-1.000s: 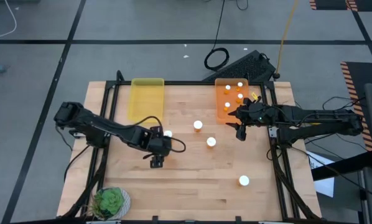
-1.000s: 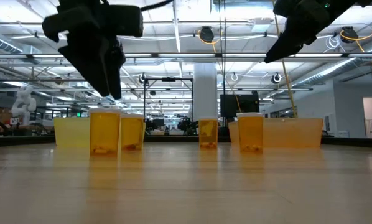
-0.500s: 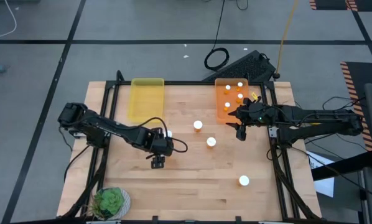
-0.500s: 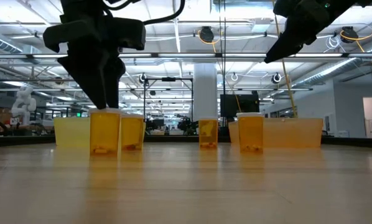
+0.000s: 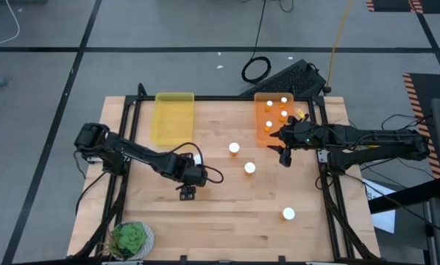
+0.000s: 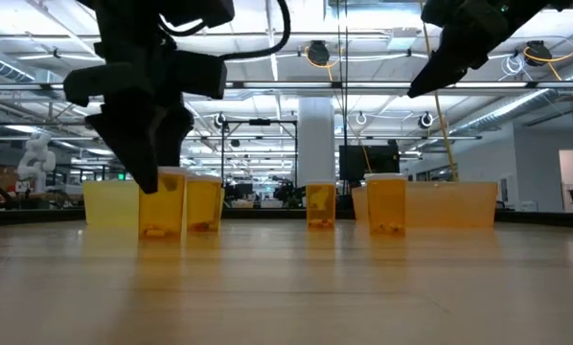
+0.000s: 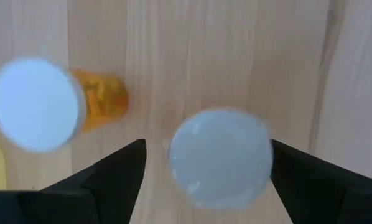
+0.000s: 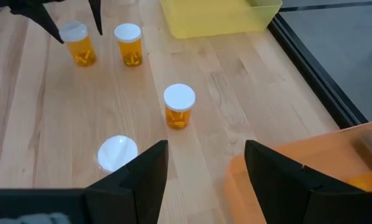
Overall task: Pick and place medicine bottles into bin by pill shape (circle, oval)
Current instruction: Put the large orange pill bottle into the yellow bin
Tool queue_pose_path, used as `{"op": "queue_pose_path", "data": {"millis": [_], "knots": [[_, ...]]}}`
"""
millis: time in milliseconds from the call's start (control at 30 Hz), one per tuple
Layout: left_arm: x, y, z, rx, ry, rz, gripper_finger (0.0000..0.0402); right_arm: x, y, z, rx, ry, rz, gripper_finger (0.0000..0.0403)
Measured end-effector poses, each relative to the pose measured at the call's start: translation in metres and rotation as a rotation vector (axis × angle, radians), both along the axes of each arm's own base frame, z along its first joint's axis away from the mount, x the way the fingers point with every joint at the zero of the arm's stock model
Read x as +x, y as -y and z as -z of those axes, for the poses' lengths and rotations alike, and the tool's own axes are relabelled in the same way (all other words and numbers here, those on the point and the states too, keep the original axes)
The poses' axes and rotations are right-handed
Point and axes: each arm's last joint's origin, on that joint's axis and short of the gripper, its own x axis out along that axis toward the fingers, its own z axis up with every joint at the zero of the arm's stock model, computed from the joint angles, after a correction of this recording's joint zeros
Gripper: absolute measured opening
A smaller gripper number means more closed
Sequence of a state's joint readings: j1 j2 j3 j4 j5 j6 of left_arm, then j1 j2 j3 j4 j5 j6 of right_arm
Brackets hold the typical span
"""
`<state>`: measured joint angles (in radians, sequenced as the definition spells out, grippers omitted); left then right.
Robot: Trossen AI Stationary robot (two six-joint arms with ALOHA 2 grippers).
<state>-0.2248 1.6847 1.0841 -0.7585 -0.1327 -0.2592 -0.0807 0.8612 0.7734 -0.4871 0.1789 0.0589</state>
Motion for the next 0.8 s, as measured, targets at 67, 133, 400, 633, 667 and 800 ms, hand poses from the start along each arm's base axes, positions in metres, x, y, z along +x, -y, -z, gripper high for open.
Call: {"op": "queue_pose_path", "data": {"millis": [67, 133, 400, 633, 667, 800], "knots": [[0.002, 0.001, 0.001, -0.001, 0.01, -0.003, 0.0321, 0.0, 0.0, 0.001, 0.0, -0.006, 0.0, 0.0208], [0.001, 0.0, 0.001, 0.001, -0.002, -0.009, 0.0307, 0.0, 0.0, 0.0, 0.0, -0.004, 0.0, 0.0208], [0.001, 0.002, 0.001, 0.001, 0.007, -0.01, 0.0221, 0.0, 0.0, 0.0, 0.0, -0.004, 0.0, 0.0208], [-0.002, 0.002, -0.003, -0.045, 0.001, -0.033, 0.0211, 0.0, 0.0, 0.0, 0.0, -0.004, 0.0, 0.0208], [-0.002, 0.002, -0.004, -0.049, 0.002, -0.036, 0.0217, 0.0, 0.0, 0.0, 0.0, -0.004, 0.0, 0.0208], [-0.009, 0.001, -0.014, -0.056, -0.01, -0.038, 0.0229, 0.0, 0.0, 0.0, 0.0, -0.003, 0.0, 0.0208]]}}
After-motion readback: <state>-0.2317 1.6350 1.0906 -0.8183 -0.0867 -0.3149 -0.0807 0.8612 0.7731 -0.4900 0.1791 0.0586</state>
